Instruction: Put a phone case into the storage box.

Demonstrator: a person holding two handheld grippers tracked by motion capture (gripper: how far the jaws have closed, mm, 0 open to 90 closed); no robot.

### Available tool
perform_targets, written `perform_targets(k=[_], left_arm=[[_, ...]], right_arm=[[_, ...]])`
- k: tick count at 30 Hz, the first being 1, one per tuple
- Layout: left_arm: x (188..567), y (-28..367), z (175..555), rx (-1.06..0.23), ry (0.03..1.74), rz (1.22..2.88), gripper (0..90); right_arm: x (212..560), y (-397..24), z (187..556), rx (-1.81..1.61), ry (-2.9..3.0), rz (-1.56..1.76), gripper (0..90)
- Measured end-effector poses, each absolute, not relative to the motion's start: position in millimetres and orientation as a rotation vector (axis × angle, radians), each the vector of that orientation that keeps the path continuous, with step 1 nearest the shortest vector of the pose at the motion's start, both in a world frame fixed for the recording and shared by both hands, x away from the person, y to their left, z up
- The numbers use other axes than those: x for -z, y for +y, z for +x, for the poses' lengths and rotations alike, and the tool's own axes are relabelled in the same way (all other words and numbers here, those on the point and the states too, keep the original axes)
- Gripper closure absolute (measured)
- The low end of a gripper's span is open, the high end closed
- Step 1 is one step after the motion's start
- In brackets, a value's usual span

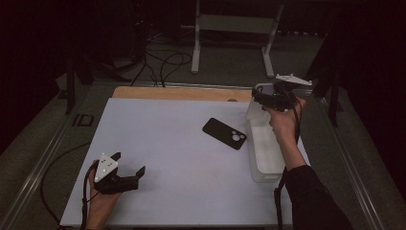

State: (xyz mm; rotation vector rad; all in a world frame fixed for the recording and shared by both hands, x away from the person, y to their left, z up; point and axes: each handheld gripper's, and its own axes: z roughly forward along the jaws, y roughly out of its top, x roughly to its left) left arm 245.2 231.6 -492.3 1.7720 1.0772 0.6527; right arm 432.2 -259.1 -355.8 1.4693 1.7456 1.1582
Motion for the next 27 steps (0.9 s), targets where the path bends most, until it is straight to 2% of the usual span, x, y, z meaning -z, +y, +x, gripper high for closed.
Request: perform_targets(k=[27], left_arm=[[492,231,245,-0.651,1.074,1.771,0.2]], right_arm=[[375,-273,444,-1.046,1.735,1.531,16.8]])
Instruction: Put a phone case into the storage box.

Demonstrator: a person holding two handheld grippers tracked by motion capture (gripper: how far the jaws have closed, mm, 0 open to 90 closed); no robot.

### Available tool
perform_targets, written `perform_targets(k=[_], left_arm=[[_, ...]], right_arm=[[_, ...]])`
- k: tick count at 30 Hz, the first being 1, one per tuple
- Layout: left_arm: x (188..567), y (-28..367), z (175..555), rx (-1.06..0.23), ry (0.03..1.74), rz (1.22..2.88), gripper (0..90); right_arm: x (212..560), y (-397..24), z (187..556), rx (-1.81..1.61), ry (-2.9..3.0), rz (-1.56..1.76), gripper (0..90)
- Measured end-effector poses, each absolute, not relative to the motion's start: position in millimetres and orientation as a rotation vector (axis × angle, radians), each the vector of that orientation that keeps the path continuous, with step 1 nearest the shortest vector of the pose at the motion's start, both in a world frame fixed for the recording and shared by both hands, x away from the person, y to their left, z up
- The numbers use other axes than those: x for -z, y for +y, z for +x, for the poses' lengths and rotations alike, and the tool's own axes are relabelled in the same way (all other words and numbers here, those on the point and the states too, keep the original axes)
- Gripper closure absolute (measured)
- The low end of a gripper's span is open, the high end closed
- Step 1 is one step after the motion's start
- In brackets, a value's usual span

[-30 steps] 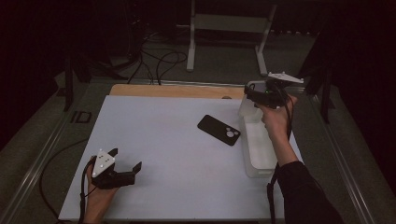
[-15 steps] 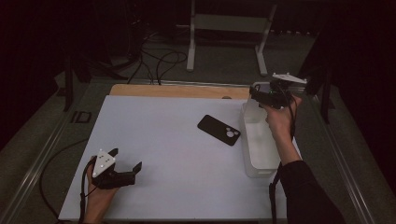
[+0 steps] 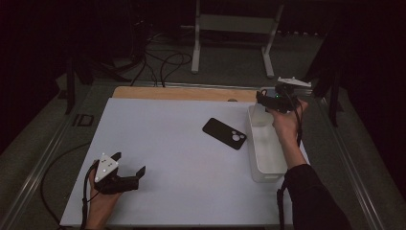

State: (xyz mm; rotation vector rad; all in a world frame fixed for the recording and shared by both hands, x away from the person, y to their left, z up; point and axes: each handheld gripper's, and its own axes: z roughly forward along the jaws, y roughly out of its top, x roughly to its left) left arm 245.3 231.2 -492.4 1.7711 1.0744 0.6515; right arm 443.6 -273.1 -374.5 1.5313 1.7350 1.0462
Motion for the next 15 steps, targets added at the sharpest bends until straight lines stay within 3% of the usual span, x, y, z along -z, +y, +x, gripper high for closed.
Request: perform_targets(k=[15], left_arm=[[492,231,245,-0.653,1.073,1.773,0.2]], right_arm=[[398,-276,450,-0.973,1.757,1.585,16.7]])
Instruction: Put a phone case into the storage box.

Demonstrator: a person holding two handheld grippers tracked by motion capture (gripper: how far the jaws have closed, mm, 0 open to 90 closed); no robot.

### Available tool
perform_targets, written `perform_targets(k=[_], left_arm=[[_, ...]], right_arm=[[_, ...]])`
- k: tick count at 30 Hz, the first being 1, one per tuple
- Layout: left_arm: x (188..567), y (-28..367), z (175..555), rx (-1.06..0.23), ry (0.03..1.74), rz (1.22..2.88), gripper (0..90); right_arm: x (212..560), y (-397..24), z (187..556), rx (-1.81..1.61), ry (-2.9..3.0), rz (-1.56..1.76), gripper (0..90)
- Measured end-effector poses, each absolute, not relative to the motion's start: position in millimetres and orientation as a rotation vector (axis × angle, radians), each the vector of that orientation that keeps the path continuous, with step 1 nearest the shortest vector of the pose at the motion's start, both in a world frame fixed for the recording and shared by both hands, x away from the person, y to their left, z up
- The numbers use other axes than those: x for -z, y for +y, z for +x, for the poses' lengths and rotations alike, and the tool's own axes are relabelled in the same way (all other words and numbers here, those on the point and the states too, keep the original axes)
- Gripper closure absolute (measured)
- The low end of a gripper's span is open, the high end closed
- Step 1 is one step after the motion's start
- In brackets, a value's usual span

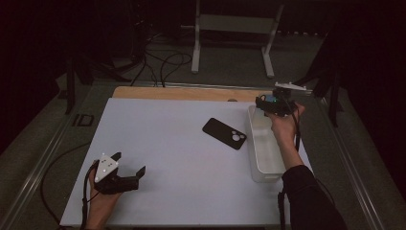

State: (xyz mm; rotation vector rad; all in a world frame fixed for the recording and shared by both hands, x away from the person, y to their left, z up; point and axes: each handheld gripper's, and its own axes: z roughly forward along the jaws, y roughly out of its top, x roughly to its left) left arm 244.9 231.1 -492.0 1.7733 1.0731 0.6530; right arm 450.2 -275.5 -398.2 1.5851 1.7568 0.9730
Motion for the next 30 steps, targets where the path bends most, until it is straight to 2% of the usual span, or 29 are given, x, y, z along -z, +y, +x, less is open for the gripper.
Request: perform_targets(k=[30], left_arm=[[492,232,244,-0.652,1.075,1.767,0.2]], right_arm=[[432,-268,468,-0.851,1.794,1.637,16.6]])
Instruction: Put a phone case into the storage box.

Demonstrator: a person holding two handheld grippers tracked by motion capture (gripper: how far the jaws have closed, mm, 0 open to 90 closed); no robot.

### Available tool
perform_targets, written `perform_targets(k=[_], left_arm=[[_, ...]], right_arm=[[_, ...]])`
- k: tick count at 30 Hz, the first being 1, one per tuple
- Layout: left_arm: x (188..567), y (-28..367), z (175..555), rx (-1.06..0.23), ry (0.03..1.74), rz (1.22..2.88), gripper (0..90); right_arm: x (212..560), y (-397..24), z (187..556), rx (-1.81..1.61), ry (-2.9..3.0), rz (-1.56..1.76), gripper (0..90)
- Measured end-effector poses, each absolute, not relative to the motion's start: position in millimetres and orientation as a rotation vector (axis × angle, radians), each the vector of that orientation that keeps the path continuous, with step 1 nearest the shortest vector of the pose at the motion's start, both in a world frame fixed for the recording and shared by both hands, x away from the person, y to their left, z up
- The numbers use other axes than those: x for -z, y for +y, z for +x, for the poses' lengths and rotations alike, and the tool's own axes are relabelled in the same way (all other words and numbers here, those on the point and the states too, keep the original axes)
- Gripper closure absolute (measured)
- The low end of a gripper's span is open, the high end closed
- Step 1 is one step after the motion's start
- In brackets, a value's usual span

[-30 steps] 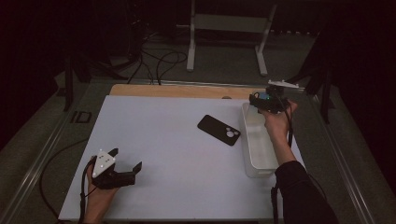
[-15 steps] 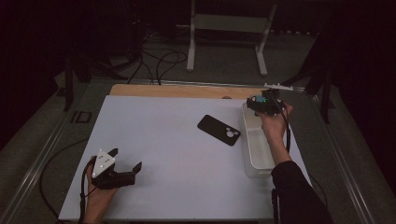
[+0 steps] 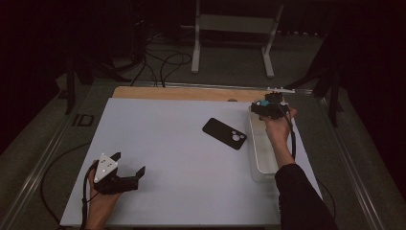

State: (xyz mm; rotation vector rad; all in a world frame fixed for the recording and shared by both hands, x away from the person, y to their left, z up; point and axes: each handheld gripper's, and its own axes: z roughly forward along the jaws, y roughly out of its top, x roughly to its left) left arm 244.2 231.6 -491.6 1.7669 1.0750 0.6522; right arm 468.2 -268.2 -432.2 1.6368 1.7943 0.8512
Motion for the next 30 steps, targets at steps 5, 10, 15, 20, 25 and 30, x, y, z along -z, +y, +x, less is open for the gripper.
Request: perform_targets(k=[5,10,15,20,25,30], left_arm=[[492,232,244,-0.653,1.075,1.767,0.2],[492,232,244,-0.653,1.075,1.768,0.2],[492,232,244,-0.651,1.076,1.768,0.2],[492,232,244,-0.652,1.077,1.769,0.2],[492,232,244,-0.654,1.078,1.767,0.2],[492,232,243,-0.655,1.079,1.767,0.2]], right_arm=[[435,-268,470,-0.846,1.789,1.645,16.5],[436,-267,473,-0.846,1.799,1.655,13.4],[438,-267,473,-0.857,1.802,1.645,9.9],[434,-268,471,-0.892,1.788,1.629,9.5],[428,-268,465,-0.904,1.791,1.594,9.5],[416,-268,447,-0.989,1.810,1.522,9.5]])
